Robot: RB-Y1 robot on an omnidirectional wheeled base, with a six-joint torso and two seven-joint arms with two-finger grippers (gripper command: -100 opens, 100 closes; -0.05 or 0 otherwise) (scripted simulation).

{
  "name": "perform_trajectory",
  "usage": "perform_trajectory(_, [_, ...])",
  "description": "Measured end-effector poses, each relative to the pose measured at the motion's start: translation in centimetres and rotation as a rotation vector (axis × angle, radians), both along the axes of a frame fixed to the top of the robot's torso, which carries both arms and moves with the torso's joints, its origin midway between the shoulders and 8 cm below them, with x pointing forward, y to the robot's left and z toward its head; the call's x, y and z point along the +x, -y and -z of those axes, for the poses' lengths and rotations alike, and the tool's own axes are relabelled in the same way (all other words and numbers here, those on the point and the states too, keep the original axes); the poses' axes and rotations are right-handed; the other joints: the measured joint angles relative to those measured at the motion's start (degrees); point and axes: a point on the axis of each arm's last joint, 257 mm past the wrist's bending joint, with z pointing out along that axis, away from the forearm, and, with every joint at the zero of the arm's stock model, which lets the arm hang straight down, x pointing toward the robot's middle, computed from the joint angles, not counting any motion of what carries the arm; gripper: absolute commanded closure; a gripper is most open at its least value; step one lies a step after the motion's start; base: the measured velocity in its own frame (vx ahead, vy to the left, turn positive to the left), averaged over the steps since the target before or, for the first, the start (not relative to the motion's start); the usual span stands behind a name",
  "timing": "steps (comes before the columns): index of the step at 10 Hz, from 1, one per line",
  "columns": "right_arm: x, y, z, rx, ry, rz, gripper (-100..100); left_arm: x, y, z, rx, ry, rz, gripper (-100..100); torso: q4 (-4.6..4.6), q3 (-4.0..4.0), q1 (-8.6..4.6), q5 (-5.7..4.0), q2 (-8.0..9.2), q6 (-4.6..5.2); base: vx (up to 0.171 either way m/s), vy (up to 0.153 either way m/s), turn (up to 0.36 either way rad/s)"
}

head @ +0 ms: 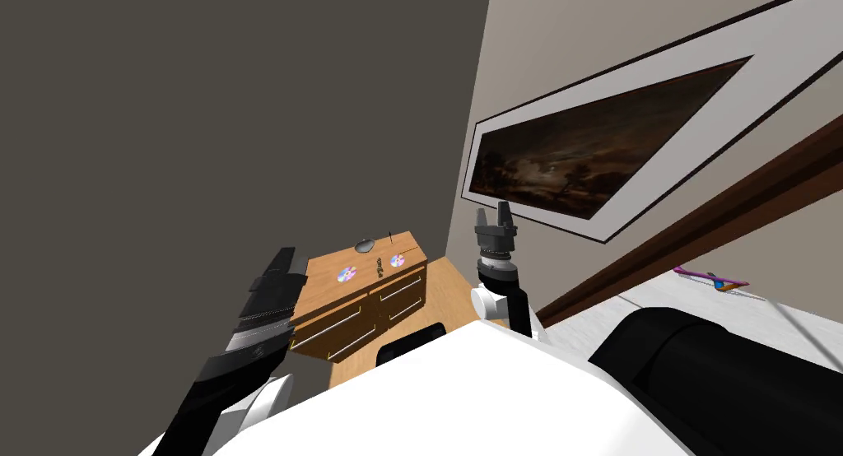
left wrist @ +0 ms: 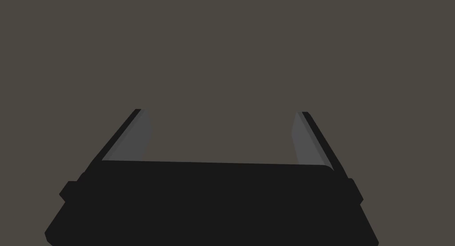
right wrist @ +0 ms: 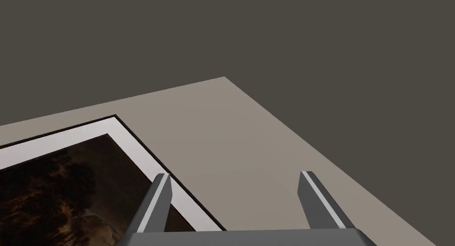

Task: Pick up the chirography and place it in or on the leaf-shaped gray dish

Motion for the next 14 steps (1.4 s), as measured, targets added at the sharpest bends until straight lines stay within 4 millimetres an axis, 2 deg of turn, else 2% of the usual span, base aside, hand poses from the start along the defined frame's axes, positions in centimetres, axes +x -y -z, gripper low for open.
perform_trajectory(2, [0.0, 0.0, 0.0, 0.000, 0.000, 0.000, 0, 1.1, -1.6, 1.8, 0.054, -0.073, -0.056, -100, 0.00, 0.00, 0.02, 0.01, 0.00, -0.01, -0.003, 0.008, -0.366])
perform_trajectory(7, [0.0, 0.0, 0.0, 0.000, 0.000, 0.000, 0, 1.7, -4.9, 5.7, 0.142, -0.221, -0.158, -100, 0.00, -0.01, -0.03, 0.00, -0.02, -0.04, 0.000, 0.001, -0.168])
perform_trajectory(10, [0.0, 0.0, 0.0, 0.000, 0.000, 0.000, 0, 1.7, -6.6, 7.1, 0.180, -0.290, -0.203, -100, 0.00, -0.01, -0.03, 0.00, -0.02, -0.06, 0.003, -0.004, -0.235])
perform_trajectory(14, [0.0, 0.0, 0.0, 0.000, 0.000, 0.000, 0, 1.8, -9.3, 10.1, 0.229, -0.403, -0.264, -100, -0.01, -0.02, -0.03, 0.00, -0.04, -0.08, 0.008, -0.007, -0.190])
